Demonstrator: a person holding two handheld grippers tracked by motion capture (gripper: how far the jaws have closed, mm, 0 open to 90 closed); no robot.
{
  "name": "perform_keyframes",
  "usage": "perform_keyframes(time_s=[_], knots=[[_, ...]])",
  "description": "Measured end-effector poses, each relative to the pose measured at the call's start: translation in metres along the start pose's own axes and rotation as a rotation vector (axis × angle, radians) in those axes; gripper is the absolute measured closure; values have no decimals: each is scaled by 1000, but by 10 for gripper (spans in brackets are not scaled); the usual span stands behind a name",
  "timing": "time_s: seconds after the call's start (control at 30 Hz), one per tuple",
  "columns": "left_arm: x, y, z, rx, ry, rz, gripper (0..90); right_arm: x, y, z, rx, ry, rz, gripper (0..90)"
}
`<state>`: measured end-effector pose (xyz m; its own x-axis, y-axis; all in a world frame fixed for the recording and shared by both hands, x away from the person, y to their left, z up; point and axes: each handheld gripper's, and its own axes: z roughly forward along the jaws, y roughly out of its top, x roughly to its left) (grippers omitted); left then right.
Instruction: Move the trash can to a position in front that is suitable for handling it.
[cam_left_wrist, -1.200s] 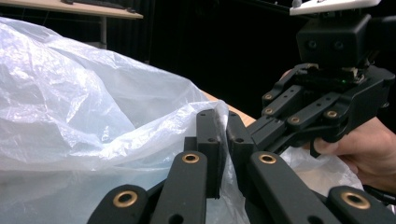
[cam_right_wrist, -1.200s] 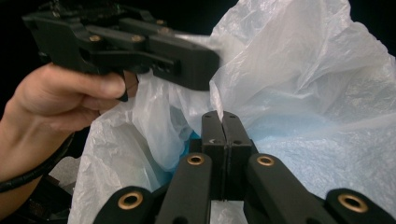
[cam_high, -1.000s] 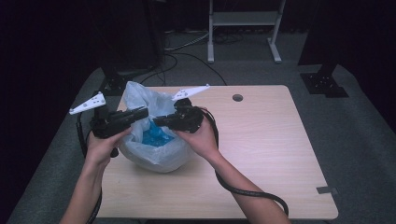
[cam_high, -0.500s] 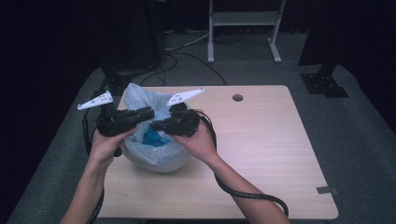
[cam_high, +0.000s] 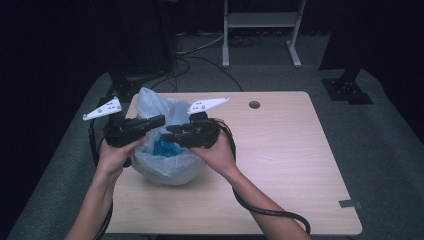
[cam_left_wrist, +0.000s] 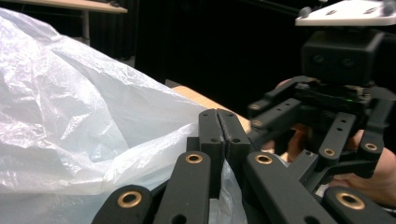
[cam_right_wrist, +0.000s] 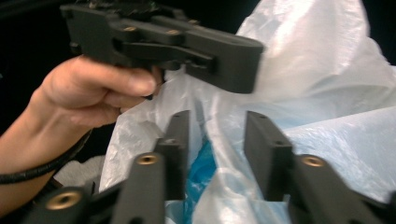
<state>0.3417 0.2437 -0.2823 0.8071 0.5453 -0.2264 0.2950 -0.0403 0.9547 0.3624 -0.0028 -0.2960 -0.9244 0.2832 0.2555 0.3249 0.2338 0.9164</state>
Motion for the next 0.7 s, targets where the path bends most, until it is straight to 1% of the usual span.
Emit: perform_keyframes(time_s=[0.07, 0.13, 0.2, 0.27, 0.37, 0.43, 0.5, 0.57, 0.6, 0.63, 0.7], knots=[[-1, 1, 1, -6, -18, -2, 897, -4, -1, -1, -15, 8, 18, 498], [-5, 2, 4, -6, -27, 4, 896, -6, -1, 0, -15, 3, 22, 466], [-8, 3, 8, -2, -38, 13, 896, -6, -1, 3, -14, 11, 24, 433], [-12, 5, 13, 11, -45, 23, 896, -4, 0, 7, -5, 7, 10, 405], [-17, 7, 18, 24, -46, 43, 896, -3, 1, 10, -4, 0, 7, 405], [-19, 8, 21, 23, -50, 44, 896, -3, 1, 11, -11, -7, 10, 422], [-20, 8, 24, 23, -58, 42, 897, -3, 1, 11, -16, -24, 11, 480], [-22, 9, 27, 20, -72, 42, 897, -2, 2, 12, -3, -48, 4, 577], [-24, 10, 29, 18, -76, 46, 897, 0, 1, 13, 4, -67, -8, 615], [-26, 10, 30, 19, -77, 52, 896, 1, 1, 14, 12, -83, -15, 688], [-27, 11, 31, 22, -75, 61, 896, 1, 0, 15, 23, -85, -10, 818]])
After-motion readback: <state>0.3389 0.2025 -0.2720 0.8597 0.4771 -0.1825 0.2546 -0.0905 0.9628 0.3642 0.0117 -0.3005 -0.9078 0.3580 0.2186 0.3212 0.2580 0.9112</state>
